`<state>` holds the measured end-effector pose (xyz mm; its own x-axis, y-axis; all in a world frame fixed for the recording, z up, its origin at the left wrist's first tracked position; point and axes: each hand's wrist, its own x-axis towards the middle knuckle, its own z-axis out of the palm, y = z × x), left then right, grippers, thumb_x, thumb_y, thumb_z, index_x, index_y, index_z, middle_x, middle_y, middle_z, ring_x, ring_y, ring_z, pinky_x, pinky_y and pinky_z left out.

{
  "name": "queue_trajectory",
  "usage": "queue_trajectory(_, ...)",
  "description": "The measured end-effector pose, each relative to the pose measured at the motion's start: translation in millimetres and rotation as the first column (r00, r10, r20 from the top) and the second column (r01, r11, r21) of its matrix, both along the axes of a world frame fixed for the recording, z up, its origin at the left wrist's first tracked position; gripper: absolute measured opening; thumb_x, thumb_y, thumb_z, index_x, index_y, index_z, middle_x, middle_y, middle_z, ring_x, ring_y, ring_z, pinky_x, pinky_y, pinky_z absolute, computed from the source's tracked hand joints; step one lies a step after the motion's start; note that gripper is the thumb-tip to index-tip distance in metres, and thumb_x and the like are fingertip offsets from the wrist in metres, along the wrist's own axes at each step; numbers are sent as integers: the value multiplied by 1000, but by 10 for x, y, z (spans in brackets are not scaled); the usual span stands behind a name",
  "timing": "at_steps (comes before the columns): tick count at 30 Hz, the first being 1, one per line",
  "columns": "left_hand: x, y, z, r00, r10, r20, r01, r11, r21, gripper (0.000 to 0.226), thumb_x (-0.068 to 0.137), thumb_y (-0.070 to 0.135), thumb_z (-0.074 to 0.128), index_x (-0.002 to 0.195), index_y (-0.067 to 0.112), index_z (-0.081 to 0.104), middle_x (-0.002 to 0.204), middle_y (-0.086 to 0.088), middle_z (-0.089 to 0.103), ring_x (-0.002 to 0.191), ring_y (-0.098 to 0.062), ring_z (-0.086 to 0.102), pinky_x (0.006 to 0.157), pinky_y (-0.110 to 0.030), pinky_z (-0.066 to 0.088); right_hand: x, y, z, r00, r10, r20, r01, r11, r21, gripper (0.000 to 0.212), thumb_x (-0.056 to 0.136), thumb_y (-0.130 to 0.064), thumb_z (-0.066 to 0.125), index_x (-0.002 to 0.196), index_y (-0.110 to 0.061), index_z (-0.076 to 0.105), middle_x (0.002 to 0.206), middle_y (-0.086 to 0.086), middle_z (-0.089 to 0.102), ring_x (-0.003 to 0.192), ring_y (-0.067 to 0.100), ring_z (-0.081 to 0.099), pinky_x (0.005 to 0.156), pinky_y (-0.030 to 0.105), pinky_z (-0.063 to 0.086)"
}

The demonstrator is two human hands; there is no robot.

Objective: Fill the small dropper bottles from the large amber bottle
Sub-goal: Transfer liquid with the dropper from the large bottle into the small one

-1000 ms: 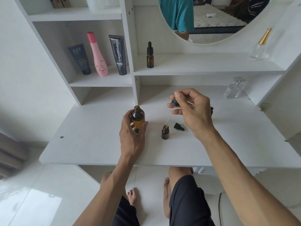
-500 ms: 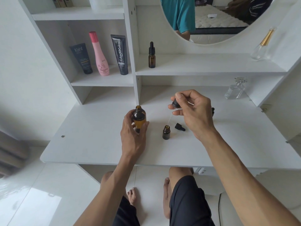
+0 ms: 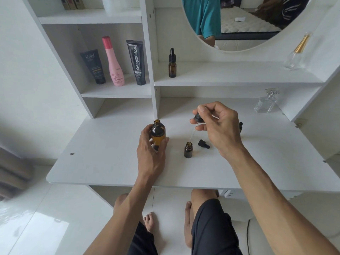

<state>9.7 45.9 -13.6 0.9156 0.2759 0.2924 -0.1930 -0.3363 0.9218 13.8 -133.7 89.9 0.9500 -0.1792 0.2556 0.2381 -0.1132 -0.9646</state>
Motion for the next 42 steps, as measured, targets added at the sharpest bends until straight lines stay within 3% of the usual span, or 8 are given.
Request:
queue_trajectory(16, -10, -2, 9, 1000, 3, -13, -3, 1000, 4, 52, 90, 23, 70, 134, 27, 43, 130, 3, 58, 108, -14, 60, 80, -5, 49, -5, 15, 14, 1000, 10, 17, -10, 1000, -22, 17, 98, -19, 63, 88, -6, 67, 87, 4, 73, 74, 19, 76, 58, 27, 58)
queue_trajectory(29, -5, 7, -9, 1000, -3, -9, 3, 1000, -8, 52, 90, 24, 71, 134, 28, 43, 129, 4, 58, 107, -13, 61, 85, -18, 54, 27, 131, 331, 992, 58, 109, -68, 994, 82, 8, 99, -18, 63, 95, -13, 67, 98, 8, 75, 81, 20, 77, 62, 30, 59)
queue_trajectory(33, -6, 8, -6, 1000, -9, 3, 9, 1000, -21, 51, 90, 21, 71, 133, 26, 45, 128, 5, 58, 107, -12, 60, 79, -8, 49, 133, 345, 458, 982, 101, 159, -122, 984, 130, 9, 99, -14, 62, 99, -6, 66, 98, 14, 73, 81, 22, 77, 63, 32, 60)
queue_trajectory(42, -10, 15, -3, 1000, -20, 10, 20, 1000, -21, 49, 90, 24, 71, 128, 36, 43, 124, 13, 56, 104, -5, 59, 77, -8, 47, 320, 752, 516, 967, 186, 175, -205, 974, 95, 10, 99, -13, 62, 97, -4, 66, 97, 21, 72, 76, 21, 75, 62, 35, 60)
